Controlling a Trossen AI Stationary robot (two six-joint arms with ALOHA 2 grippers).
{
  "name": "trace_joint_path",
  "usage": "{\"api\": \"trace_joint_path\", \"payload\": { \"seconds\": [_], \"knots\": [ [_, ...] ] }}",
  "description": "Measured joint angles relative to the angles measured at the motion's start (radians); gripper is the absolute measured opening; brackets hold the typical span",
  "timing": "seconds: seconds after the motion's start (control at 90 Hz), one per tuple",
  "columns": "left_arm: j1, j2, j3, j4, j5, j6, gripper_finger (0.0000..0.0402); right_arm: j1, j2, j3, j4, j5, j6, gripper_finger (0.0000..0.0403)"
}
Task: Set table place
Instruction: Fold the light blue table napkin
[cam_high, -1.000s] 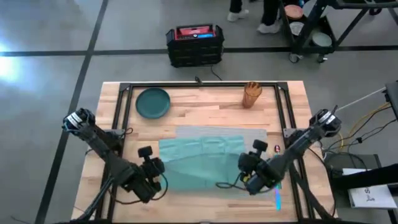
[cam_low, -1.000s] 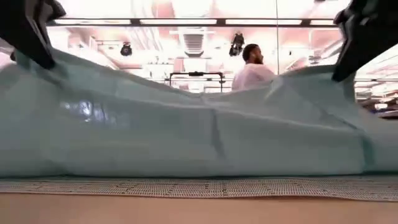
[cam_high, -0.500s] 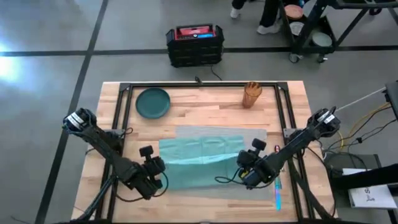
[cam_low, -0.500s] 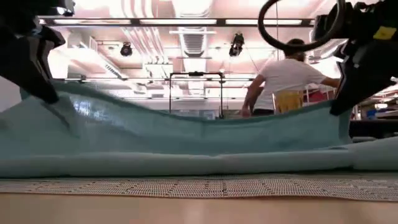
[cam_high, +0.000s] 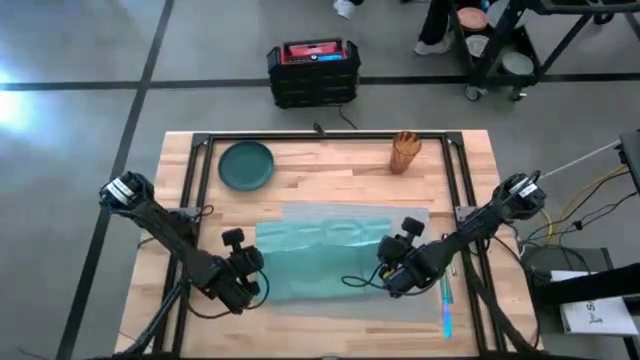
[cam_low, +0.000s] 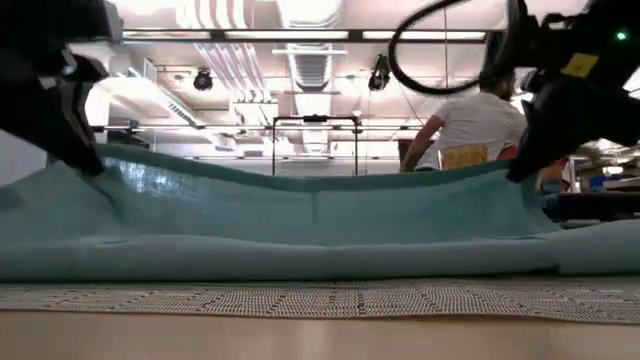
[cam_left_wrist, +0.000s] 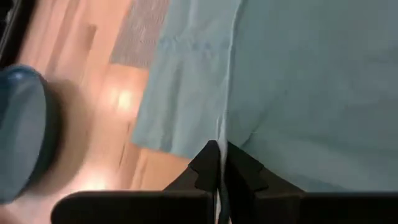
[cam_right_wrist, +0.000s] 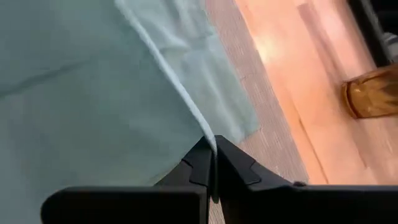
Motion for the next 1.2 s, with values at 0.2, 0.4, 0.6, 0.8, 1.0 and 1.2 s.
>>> {"api": "trace_joint_path", "payload": {
  "seconds": [0.2, 0.4, 0.6, 0.8, 1.0, 1.2],
  "knots": [
    [0.036, -0.050, -0.051, -0.031, -0.049, 0.007, 0.0000, -0.087, 0.000, -0.006, -0.004, -0.006, -0.027, 0.0000],
    [0.057, -0.080, -0.127, 0.027, -0.053, 0.030, 0.0000, -0.114, 0.000, -0.007, -0.003, -0.008, -0.009, 0.0000],
    [0.059, -0.085, -0.168, 0.112, -0.052, 0.099, 0.0000, -0.114, 0.000, -0.008, -0.002, -0.010, 0.007, 0.0000],
    [0.060, -0.085, -0.185, 0.111, -0.053, 0.100, 0.0000, -0.114, 0.000, -0.011, -0.001, -0.030, 0.012, 0.0000],
    [0.060, -0.085, -0.184, 0.116, -0.054, 0.109, 0.0000, -0.114, 0.000, -0.017, -0.001, -0.041, 0.026, 0.0000],
    [0.063, -0.085, -0.184, 0.128, -0.057, 0.127, 0.0007, -0.114, 0.000, -0.017, 0.000, -0.062, 0.051, 0.0000]
  ]
}}
